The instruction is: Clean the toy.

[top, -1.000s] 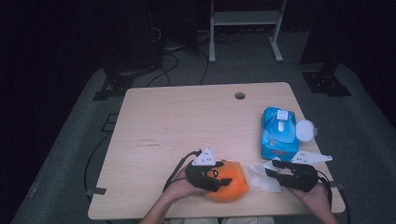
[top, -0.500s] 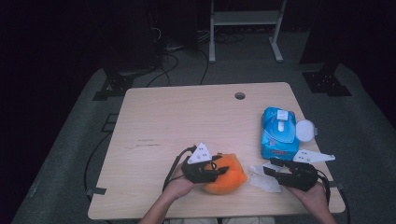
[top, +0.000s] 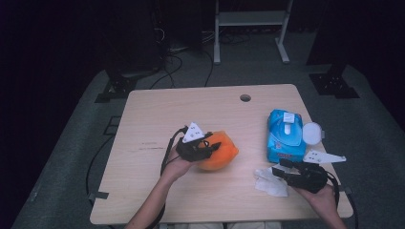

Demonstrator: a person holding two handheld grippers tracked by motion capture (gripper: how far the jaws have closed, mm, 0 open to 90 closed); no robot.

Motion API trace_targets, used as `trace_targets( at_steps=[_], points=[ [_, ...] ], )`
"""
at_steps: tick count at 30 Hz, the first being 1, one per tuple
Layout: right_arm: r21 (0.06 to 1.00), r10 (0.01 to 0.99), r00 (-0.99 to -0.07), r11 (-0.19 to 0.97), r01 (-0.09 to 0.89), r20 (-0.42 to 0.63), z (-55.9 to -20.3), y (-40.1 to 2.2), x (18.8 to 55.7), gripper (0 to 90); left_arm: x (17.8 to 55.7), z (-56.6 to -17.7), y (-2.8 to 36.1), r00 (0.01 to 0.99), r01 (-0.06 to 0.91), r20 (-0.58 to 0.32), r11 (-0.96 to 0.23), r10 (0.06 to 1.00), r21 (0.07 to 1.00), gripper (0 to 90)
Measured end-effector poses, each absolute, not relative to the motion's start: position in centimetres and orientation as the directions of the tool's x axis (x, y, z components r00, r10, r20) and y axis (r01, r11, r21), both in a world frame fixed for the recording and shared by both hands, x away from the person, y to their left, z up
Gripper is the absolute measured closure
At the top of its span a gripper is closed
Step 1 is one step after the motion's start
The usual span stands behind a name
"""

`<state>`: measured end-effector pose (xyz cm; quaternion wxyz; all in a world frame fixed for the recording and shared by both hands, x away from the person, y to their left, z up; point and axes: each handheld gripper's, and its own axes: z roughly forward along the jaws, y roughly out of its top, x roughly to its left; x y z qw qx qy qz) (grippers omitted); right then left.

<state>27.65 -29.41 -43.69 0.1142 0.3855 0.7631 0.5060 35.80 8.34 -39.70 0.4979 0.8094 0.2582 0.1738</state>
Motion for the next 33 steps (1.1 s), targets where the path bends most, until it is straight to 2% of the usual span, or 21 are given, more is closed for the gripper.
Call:
trace_targets(
  at_steps=[11,18,24,33],
  points=[
    [0.851,0.704,-0.675,0.199,0.486,0.221,-44.0,-29.0,28.0,43.7,39.4,-41.1,9.7,0.725,0.299,0.011,-0.329,0.688,0.896,51.6],
    [0.848,0.702,-0.675,0.199,0.491,0.226,-44.1,-29.1,28.1,42.4,39.6,-42.3,10.2,0.717,0.325,-0.009,-0.324,0.697,0.888,48.7],
    [0.848,0.703,-0.675,0.200,0.491,0.225,-44.1,-29.0,28.0,41.5,39.4,-42.0,10.1,0.717,0.340,-0.015,-0.331,0.697,0.880,37.7],
    [0.848,0.713,-0.661,0.184,0.498,0.234,-44.0,-29.4,27.9,40.3,38.9,-40.6,10.7,0.715,0.338,-0.023,-0.316,0.699,0.887,26.9]
  ],
)
